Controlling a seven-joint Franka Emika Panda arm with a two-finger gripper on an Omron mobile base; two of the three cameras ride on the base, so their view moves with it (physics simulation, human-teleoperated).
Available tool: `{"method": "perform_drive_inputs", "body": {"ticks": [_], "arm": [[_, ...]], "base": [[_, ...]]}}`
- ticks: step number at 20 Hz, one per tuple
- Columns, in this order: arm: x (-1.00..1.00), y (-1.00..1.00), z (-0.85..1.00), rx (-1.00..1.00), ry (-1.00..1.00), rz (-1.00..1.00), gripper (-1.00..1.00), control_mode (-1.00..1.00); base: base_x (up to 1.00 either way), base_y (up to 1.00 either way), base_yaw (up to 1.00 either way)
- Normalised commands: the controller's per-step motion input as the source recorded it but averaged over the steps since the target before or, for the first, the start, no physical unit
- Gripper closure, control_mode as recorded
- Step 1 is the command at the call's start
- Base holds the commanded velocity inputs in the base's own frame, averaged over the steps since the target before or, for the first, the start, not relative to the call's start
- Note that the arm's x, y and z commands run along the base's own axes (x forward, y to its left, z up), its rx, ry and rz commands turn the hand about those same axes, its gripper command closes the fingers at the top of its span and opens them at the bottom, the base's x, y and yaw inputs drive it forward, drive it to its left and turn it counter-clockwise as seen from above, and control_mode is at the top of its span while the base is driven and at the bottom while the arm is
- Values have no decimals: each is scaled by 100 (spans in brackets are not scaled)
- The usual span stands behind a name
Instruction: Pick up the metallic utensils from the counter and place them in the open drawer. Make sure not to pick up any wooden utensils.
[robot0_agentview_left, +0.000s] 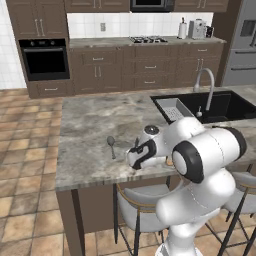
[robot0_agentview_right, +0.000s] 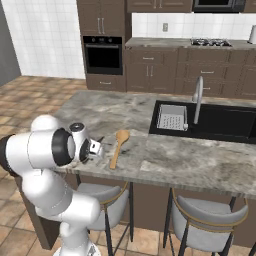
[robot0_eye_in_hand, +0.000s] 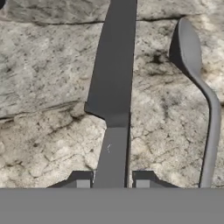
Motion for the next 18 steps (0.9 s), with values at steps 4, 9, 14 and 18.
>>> {"method": "perform_drive_inputs", "body": {"ticks": [4, 9, 14, 18], "arm": [[-64, 0, 99, 0, -12, -2, 100, -100], [-91, 0, 100, 0, -27, 0, 100, -100], [-100, 18, 82, 0, -28, 0, 100, -100], [-46, 50, 5, 0, -10, 0, 100, 100]], "base": [[0, 0, 0], [0, 0, 0], [0, 0, 0], [-43, 50, 0]]}}
